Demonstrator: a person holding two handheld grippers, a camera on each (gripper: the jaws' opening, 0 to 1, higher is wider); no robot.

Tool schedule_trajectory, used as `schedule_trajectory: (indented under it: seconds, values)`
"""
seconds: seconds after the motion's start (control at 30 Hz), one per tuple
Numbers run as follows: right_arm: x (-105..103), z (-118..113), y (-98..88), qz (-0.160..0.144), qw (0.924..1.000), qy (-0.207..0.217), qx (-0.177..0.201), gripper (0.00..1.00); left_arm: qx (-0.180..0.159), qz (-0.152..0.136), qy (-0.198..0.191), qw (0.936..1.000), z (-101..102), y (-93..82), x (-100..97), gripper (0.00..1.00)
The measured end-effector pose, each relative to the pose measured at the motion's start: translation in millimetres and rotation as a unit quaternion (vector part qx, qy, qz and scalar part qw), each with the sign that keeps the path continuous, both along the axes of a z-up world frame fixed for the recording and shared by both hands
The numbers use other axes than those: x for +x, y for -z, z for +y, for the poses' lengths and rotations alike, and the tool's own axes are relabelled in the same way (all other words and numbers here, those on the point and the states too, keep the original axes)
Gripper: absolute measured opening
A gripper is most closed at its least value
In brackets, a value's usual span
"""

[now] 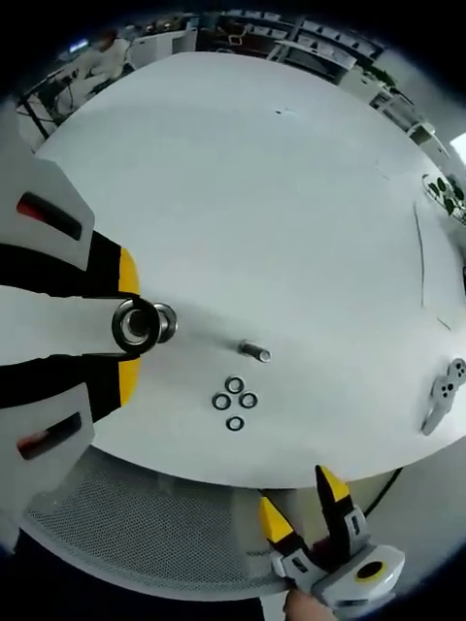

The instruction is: Place the washer onto the threaded stud by aligning its center hole with the stud, sliding it down to the base, and recovering from edge contact or off-axis alignment until the washer reaches the visible bottom stop.

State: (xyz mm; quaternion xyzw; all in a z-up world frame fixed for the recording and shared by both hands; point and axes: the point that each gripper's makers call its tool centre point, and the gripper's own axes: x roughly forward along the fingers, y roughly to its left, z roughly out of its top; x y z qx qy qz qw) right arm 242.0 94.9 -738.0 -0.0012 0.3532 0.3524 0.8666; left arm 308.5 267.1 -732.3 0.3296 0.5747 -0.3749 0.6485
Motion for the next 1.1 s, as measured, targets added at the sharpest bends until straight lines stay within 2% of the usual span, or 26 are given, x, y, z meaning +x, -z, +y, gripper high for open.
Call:
schedule_trajectory:
  seconds: [0.47, 1.1]
  values:
    - [0.0, -0.1, -2.0, -0.001, 1.0, -0.003, 0.003, 0.41, 0.012, 0.0, 0.009, 0.9999, -1.4, 11.4, 2.1, 0.18]
    - [-2.0, 3.3, 1.0, 0.003, 0.9999, -0.013, 0.003, 0.41, 0.027, 0.013, -0.001, 0.9995, 1.8, 41.5, 3.4, 0.19]
